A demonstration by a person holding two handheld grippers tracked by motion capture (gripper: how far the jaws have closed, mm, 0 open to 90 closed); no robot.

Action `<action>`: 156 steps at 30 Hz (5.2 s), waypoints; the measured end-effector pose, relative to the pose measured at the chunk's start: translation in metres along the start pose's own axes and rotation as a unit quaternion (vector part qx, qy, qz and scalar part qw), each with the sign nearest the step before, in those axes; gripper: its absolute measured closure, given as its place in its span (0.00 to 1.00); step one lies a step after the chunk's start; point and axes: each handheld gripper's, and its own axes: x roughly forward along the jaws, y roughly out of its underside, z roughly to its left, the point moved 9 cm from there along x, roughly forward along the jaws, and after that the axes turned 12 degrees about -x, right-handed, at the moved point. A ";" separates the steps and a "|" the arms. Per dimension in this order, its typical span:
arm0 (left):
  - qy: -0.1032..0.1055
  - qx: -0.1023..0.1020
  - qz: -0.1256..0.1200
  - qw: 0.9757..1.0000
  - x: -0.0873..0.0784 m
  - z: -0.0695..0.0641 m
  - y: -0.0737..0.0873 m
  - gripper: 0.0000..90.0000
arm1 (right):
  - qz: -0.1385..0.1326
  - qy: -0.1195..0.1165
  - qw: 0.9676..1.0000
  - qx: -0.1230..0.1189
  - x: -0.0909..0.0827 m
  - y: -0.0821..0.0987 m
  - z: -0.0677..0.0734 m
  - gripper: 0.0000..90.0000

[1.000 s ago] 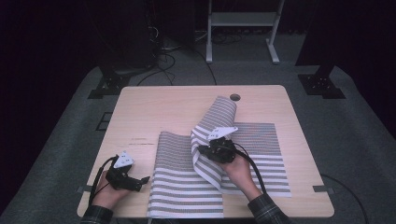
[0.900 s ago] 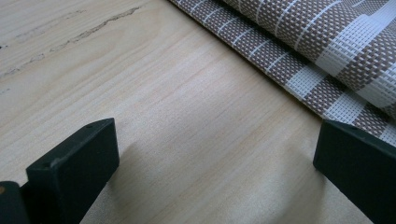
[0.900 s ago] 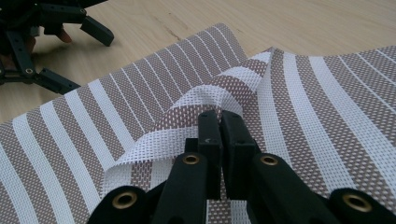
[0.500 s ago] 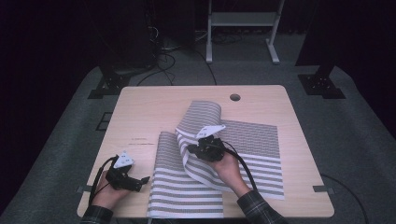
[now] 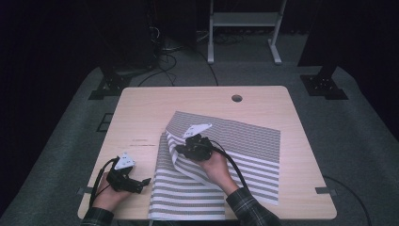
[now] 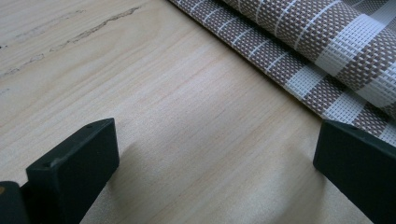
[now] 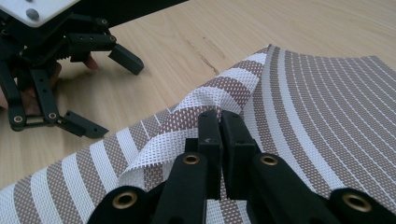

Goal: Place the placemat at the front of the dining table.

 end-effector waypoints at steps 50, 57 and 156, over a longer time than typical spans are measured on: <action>0.001 0.001 0.001 1.000 0.000 -0.001 0.001 0.00 | -0.005 0.048 0.998 0.040 -0.071 0.032 -0.029 0.48; 0.001 0.000 0.000 1.000 0.000 -0.001 0.000 0.00 | -0.009 0.071 0.996 0.058 -0.099 0.056 -0.038 0.46; 0.064 -0.003 -0.053 0.997 -0.023 -0.022 -0.030 0.05 | 0.137 0.159 0.974 0.086 -0.209 0.241 0.012 0.95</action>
